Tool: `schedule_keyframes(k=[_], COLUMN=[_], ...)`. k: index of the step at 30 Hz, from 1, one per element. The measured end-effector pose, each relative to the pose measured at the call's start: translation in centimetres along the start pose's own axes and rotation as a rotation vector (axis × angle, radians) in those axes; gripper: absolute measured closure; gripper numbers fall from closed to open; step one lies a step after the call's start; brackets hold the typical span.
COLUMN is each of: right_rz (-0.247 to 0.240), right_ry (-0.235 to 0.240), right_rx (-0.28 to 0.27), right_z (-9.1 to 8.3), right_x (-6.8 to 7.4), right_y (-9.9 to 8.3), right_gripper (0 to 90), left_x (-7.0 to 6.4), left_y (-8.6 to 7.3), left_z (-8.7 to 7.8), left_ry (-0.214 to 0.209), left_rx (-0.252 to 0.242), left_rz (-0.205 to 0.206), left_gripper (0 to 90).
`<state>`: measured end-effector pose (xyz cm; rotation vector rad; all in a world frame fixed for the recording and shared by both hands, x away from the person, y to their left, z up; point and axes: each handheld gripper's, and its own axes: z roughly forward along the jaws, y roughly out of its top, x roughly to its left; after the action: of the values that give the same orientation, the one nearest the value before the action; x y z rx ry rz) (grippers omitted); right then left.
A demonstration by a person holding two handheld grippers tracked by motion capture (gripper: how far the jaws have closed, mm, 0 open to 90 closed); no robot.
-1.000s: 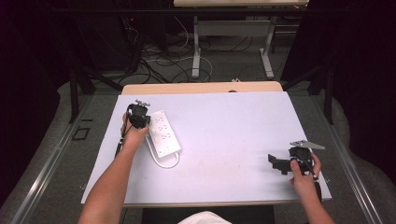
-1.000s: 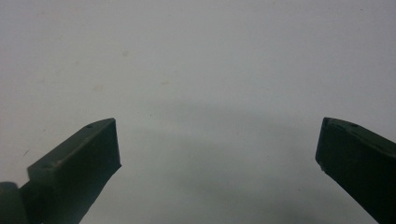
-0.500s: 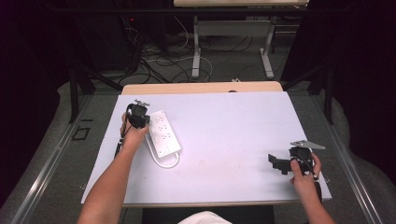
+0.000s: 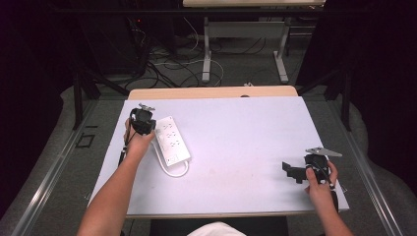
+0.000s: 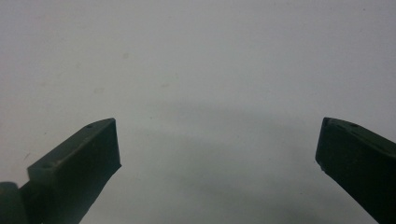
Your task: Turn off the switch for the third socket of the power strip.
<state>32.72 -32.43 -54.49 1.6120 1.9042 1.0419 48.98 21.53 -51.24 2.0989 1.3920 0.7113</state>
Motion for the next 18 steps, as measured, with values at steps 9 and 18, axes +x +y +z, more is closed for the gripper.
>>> schedule_keyframes(k=[9, 18], right_rz=[-0.004, -0.011], right_ry=[0.001, 0.000], right_rx=[-0.004, -0.006], right_z=[-0.2, -0.2], right_x=[0.1, 0.1], right_y=[0.0, 0.1], right_gripper=[0.0, 0.0], left_x=[0.0, -0.1], left_y=[0.0, 0.0], left_z=[-0.9, -2.2], left_ry=[0.000, -0.002], left_rx=[-0.010, -0.038], left_rz=[-0.010, -0.001], left_gripper=[84.8, 76.0])
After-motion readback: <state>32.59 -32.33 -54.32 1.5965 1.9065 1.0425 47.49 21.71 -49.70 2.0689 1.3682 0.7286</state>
